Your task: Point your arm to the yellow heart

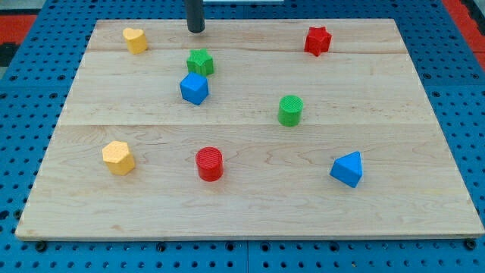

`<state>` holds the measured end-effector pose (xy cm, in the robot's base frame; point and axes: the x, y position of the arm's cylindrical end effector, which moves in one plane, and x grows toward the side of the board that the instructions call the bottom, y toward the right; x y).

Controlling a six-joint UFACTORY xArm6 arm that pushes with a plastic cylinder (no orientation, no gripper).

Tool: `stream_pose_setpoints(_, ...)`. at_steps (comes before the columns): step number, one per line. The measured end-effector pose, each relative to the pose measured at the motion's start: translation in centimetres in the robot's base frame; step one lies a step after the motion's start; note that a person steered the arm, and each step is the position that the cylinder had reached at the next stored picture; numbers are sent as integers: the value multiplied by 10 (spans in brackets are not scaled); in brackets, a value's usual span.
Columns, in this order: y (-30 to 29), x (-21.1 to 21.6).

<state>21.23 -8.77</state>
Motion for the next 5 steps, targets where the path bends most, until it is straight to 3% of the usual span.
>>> stream_pose_setpoints(5, -145, -21)
